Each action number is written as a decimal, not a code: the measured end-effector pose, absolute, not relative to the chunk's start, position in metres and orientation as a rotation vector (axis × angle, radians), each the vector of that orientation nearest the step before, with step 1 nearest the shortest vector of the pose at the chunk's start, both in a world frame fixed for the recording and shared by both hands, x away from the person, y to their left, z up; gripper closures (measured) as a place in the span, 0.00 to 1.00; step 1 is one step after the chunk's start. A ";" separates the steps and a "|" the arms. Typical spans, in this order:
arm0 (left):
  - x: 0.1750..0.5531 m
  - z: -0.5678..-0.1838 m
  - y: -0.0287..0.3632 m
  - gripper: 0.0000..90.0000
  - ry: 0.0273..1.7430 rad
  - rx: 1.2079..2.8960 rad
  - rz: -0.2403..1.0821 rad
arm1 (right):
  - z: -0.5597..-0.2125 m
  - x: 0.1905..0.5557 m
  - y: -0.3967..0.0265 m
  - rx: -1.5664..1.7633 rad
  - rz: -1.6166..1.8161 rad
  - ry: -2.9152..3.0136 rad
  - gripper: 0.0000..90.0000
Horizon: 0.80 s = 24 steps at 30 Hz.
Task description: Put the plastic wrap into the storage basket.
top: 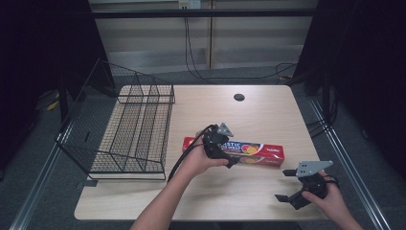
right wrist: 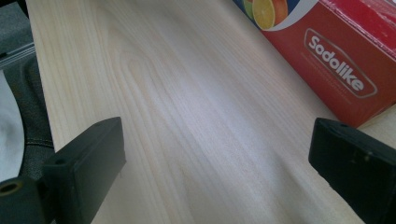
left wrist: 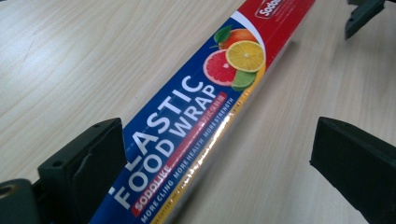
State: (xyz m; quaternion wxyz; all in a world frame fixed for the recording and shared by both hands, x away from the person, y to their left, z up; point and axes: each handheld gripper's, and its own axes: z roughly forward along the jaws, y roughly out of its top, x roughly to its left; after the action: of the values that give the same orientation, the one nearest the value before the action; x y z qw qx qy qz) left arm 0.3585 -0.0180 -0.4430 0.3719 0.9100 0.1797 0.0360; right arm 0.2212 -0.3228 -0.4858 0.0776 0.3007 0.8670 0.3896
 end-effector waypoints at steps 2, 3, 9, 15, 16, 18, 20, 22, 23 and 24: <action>0.362 -0.445 -0.020 0.04 0.441 2.355 0.093 | -0.486 0.221 -0.323 0.903 1.171 2.594 0.04; 0.363 -0.447 -0.022 0.04 0.448 2.350 0.092 | -0.486 0.221 -0.323 0.901 1.173 2.594 0.04; 0.371 -0.449 -0.029 0.04 0.447 2.354 0.095 | -0.486 0.221 -0.323 0.898 1.176 2.600 0.04; 0.379 -0.454 -0.034 0.05 0.452 2.365 0.089 | -0.486 0.222 -0.323 0.896 1.180 2.602 0.04; 0.380 -0.455 -0.034 0.05 0.447 2.388 0.094 | -0.487 0.222 -0.323 0.897 1.179 2.603 0.04; 0.382 -0.457 -0.034 0.05 0.450 2.393 0.086 | -0.487 0.222 -0.323 0.895 1.175 2.604 0.04; 0.384 -0.461 -0.036 0.05 0.456 2.393 0.093 | -0.487 0.222 -0.323 0.895 1.175 2.604 0.04; 0.385 -0.463 -0.037 0.05 0.464 2.401 0.084 | -0.486 0.222 -0.323 0.895 1.175 2.604 0.04; 0.386 -0.465 -0.037 0.05 0.466 2.400 0.082 | -0.486 0.222 -0.323 0.894 1.175 2.603 0.04; 0.386 -0.466 -0.038 0.06 0.469 2.402 0.081 | -0.487 0.222 -0.323 0.894 1.179 2.604 0.04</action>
State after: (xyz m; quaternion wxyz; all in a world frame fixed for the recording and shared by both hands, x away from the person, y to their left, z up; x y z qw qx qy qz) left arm 0.3860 -0.0380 -0.4659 0.3396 0.9226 0.1803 0.0311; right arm 0.2220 -0.3235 -0.4866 0.0732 0.2978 0.8672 0.3924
